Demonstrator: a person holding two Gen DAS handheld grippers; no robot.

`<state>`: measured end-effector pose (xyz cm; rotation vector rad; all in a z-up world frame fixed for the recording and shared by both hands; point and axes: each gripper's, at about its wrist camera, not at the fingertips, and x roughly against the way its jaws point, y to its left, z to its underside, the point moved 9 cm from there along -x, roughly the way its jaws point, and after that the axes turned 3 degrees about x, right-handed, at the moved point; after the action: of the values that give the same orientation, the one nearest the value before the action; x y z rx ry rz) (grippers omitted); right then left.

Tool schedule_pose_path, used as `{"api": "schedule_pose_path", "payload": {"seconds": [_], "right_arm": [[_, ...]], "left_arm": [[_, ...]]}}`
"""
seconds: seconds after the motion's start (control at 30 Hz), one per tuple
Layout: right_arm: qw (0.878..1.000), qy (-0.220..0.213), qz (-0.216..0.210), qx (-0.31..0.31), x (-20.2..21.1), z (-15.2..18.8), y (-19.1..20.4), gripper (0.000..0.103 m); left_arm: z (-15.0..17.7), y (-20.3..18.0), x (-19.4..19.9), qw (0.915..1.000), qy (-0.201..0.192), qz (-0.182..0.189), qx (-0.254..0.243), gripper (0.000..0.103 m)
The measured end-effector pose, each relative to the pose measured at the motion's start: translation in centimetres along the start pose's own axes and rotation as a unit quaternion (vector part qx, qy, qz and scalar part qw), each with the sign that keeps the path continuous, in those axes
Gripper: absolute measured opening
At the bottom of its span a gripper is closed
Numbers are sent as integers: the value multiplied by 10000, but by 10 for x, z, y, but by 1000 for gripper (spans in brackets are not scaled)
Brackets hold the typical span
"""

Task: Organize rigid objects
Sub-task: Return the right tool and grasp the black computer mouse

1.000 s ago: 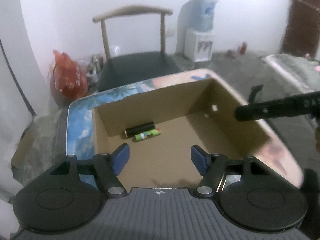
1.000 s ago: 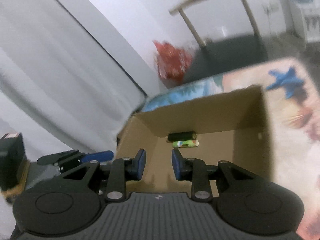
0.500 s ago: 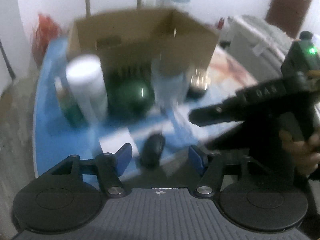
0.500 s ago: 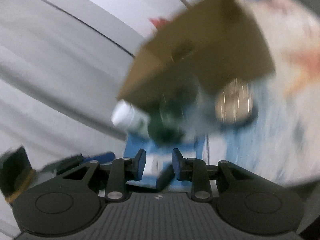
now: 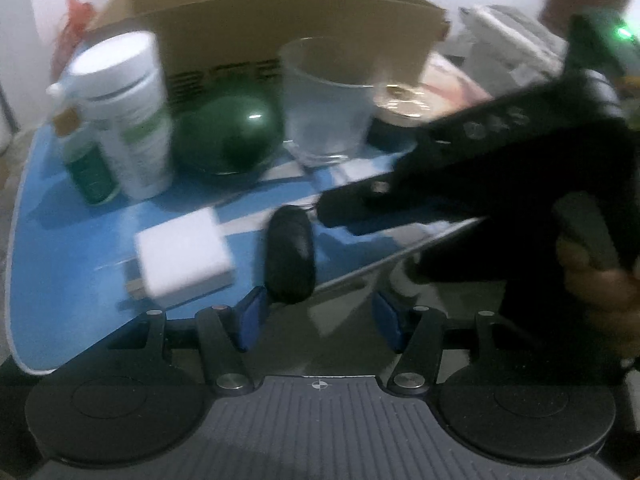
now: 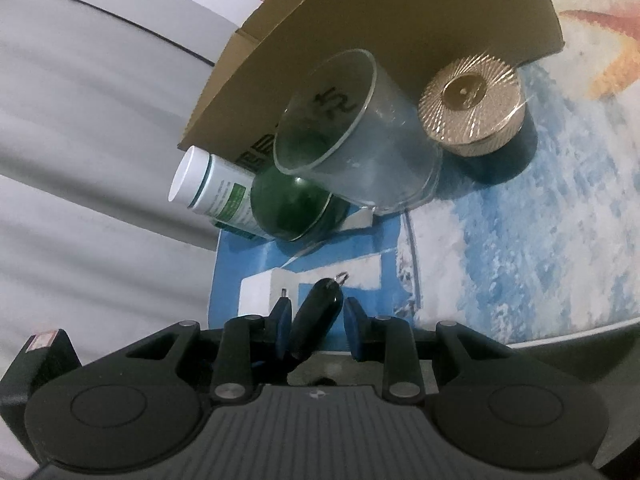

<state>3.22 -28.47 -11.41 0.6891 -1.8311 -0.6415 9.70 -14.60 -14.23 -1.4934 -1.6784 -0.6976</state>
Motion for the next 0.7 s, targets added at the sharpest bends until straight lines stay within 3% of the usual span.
{"api": "schedule_pose_path", "payload": {"seconds": [0.27,0.5,0.7], "right_arm": [[9998,-1,149,115,0,-3,-3,31],[9993,271,132,227,-18,1,-2,31],[9987,436,-102,234,-29,3,3,29]], "left_arm": [[-7,5,-1,9998,-90,-187,-19,57],[-12,7,-9,9987,-132,-455,-170,47],[-13,9,-10,9981,-182,-551,-197,46]]}}
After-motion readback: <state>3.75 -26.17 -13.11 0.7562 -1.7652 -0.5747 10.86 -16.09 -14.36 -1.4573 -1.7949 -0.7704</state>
